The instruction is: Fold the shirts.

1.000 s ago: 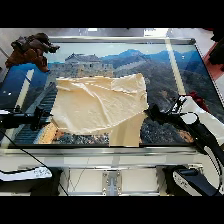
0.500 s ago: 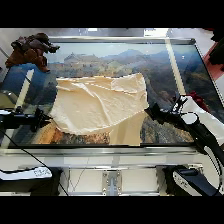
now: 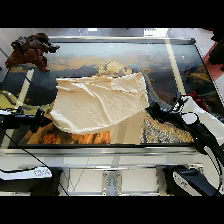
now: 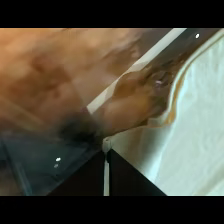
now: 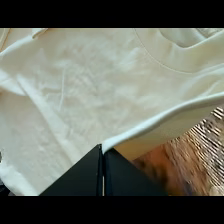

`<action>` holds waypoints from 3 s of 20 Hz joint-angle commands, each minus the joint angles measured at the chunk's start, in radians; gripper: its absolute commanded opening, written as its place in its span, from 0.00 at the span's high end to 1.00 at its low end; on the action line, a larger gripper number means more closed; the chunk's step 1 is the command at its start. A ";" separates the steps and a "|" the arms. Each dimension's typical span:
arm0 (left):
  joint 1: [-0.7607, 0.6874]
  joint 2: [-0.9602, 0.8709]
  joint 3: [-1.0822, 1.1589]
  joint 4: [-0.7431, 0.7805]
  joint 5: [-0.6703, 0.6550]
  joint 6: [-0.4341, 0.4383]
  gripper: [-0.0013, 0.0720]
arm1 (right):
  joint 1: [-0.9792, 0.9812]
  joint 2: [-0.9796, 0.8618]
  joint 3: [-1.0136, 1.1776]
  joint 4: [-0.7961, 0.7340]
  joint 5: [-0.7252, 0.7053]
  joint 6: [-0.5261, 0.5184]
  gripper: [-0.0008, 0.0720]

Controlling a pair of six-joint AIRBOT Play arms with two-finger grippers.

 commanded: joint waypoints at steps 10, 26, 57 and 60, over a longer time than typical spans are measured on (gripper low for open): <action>0.058 0.170 0.195 -1.093 -0.285 0.484 0.97 | -0.024 0.166 0.095 -0.031 -0.005 -0.043 0.96; 0.121 0.709 0.968 -0.214 0.020 0.218 0.97 | -0.238 0.567 1.009 -0.277 0.297 -0.029 0.96; -0.573 -0.062 0.732 0.620 0.009 -0.101 0.97 | -0.147 -0.532 0.803 -0.299 0.235 -0.360 0.96; -0.600 0.018 0.574 0.624 0.017 -0.100 0.97 | -0.111 -0.532 0.771 -0.436 0.282 -0.292 0.96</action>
